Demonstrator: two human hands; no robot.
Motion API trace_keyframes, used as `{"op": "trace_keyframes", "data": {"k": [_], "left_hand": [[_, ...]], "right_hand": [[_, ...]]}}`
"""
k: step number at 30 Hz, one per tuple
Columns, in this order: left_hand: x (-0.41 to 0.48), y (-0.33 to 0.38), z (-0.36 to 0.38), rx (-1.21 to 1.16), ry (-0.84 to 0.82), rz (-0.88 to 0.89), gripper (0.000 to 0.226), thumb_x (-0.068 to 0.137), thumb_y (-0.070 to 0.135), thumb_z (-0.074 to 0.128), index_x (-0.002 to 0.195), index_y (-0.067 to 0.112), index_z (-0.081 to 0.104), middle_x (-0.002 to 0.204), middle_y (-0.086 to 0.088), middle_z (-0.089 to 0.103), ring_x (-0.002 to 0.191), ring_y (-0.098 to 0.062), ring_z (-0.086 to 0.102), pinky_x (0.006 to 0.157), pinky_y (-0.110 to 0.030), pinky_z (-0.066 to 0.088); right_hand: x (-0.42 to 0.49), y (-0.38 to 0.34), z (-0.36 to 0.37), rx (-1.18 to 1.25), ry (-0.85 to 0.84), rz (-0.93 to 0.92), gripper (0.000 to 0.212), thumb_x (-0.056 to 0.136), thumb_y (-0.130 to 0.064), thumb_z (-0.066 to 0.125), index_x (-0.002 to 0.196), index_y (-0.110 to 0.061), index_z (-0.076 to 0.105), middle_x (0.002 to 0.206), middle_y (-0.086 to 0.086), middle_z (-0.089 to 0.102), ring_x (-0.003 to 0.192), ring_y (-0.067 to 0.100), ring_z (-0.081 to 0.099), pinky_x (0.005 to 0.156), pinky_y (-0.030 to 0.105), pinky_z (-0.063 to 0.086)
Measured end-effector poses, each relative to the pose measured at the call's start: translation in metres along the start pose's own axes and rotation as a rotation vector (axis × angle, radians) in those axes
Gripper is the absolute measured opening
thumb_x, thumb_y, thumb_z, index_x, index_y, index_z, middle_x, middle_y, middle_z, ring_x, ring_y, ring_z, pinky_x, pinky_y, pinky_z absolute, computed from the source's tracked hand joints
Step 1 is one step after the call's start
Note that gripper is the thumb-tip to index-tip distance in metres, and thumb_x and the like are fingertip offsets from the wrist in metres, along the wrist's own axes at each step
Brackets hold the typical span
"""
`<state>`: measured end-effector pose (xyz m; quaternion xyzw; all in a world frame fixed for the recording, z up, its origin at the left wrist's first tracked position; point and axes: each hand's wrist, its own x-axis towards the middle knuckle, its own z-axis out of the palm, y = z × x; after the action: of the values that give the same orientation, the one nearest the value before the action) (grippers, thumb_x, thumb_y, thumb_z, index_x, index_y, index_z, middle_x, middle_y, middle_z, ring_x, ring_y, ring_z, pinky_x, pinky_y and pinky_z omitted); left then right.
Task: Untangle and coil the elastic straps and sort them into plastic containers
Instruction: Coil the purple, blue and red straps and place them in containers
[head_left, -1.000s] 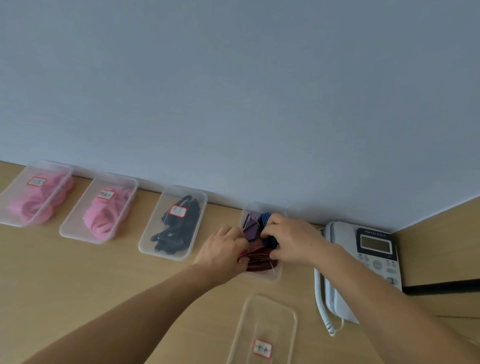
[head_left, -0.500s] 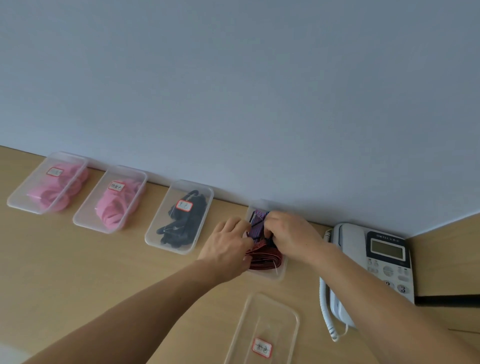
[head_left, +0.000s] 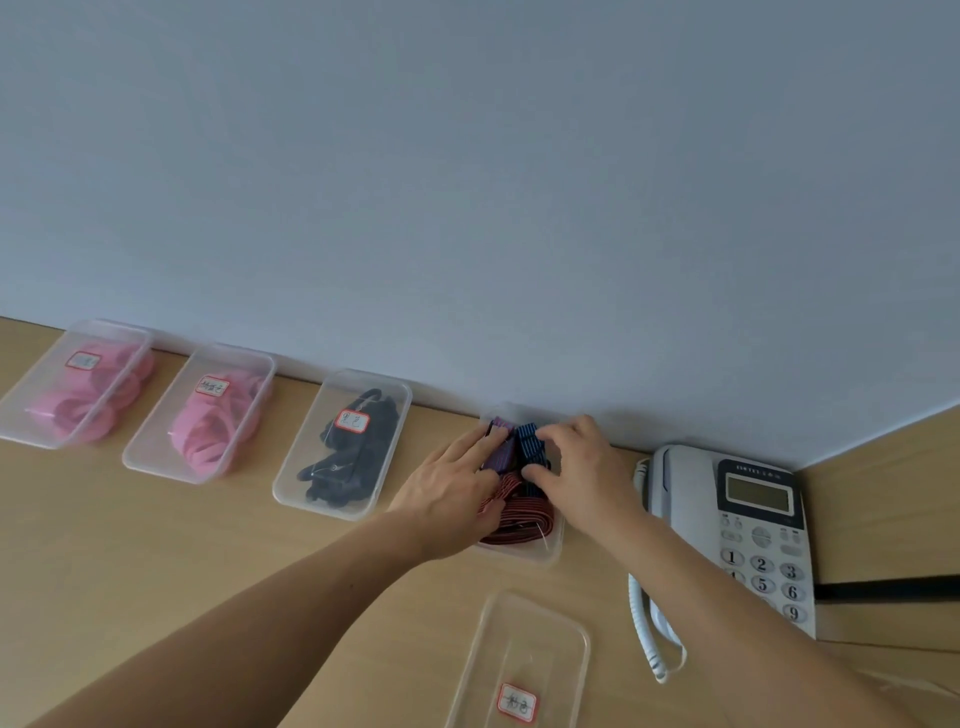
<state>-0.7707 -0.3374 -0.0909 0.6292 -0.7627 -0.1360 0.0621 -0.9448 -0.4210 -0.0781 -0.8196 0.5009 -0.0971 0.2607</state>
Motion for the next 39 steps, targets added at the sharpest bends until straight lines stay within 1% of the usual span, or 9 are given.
{"op": "trace_keyframes", "data": {"k": [2,4,6,9,15,19,26,33,39], "left_hand": [[0.001,-0.001,-0.001,0.010,0.003,-0.004,0.034,0.092,0.036,0.051,0.114,0.015,0.064,0.164,-0.001,0.018,0.152,-0.017,0.008,0.120,-0.033,0.016],[0.004,-0.001,-0.002,-0.011,0.021,-0.031,0.051,0.087,0.036,0.056,0.134,0.014,0.052,0.162,-0.001,0.022,0.151,-0.018,0.013,0.120,-0.034,0.020],[0.007,-0.002,-0.002,0.008,-0.013,-0.071,0.077,0.086,0.042,0.055,0.153,0.015,0.027,0.165,0.000,0.011,0.152,-0.018,0.004,0.123,-0.033,0.011],[0.012,-0.005,0.002,0.070,-0.111,-0.073,0.087,0.089,0.046,0.046,0.158,0.017,0.002,0.165,0.002,-0.009,0.151,-0.014,-0.014,0.124,-0.035,0.002],[0.010,-0.011,0.010,0.112,-0.152,-0.037,0.077,0.096,0.049,0.032,0.158,0.019,-0.002,0.164,0.004,-0.015,0.149,-0.013,-0.020,0.123,-0.039,0.005],[0.007,-0.012,0.012,0.099,-0.126,-0.040,0.076,0.098,0.053,0.025,0.156,0.022,-0.012,0.163,0.006,-0.020,0.147,-0.012,-0.026,0.123,-0.040,0.000],[0.009,-0.013,0.015,0.151,-0.143,-0.006,0.072,0.099,0.055,0.018,0.156,0.022,-0.012,0.157,0.008,-0.029,0.144,-0.013,-0.033,0.122,-0.041,-0.010],[0.007,-0.013,0.024,0.167,-0.161,-0.022,0.073,0.093,0.057,0.002,0.155,0.022,-0.013,0.155,0.009,-0.033,0.140,-0.013,-0.039,0.122,-0.047,-0.007],[0.009,-0.014,0.024,0.135,-0.171,-0.023,0.074,0.093,0.058,0.002,0.155,0.021,-0.012,0.159,0.006,-0.027,0.140,-0.013,-0.039,0.120,-0.044,-0.010]], "right_hand": [[0.001,-0.001,0.004,0.020,-0.034,0.076,0.043,0.083,-0.028,0.072,0.122,-0.016,0.059,0.109,0.001,0.059,0.101,0.021,0.059,0.082,0.029,0.044],[0.002,-0.001,0.006,0.027,-0.053,0.105,0.037,0.085,-0.023,0.069,0.120,-0.017,0.059,0.102,-0.001,0.062,0.098,0.021,0.060,0.081,0.032,0.047],[0.003,0.001,0.007,0.030,-0.038,0.134,0.036,0.084,-0.024,0.070,0.119,-0.020,0.059,0.097,-0.007,0.061,0.091,0.015,0.058,0.076,0.029,0.046],[0.003,0.001,0.007,0.046,0.002,0.142,0.038,0.082,-0.024,0.073,0.118,-0.023,0.061,0.092,-0.013,0.056,0.084,0.009,0.052,0.073,0.026,0.042],[0.000,0.002,0.011,0.083,-0.006,0.121,0.040,0.084,-0.024,0.071,0.122,-0.027,0.060,0.089,-0.013,0.058,0.088,0.012,0.058,0.079,0.033,0.050],[-0.008,0.001,0.009,0.039,0.070,0.050,0.042,0.086,-0.027,0.068,0.127,-0.020,0.059,0.114,-0.002,0.058,0.103,0.018,0.058,0.087,0.035,0.050],[-0.045,0.011,0.017,-0.182,0.161,-0.151,0.043,0.087,-0.034,0.071,0.125,-0.013,0.066,0.125,-0.002,0.065,0.113,0.023,0.057,0.096,0.040,0.049],[-0.049,0.009,0.026,-0.237,0.205,-0.135,0.041,0.085,-0.030,0.074,0.123,-0.015,0.068,0.123,-0.004,0.068,0.113,0.025,0.060,0.088,0.045,0.053],[-0.052,0.005,0.029,-0.227,0.152,-0.065,0.042,0.095,-0.034,0.060,0.134,-0.020,0.059,0.137,-0.008,0.058,0.120,0.024,0.052,0.098,0.042,0.046]]}}
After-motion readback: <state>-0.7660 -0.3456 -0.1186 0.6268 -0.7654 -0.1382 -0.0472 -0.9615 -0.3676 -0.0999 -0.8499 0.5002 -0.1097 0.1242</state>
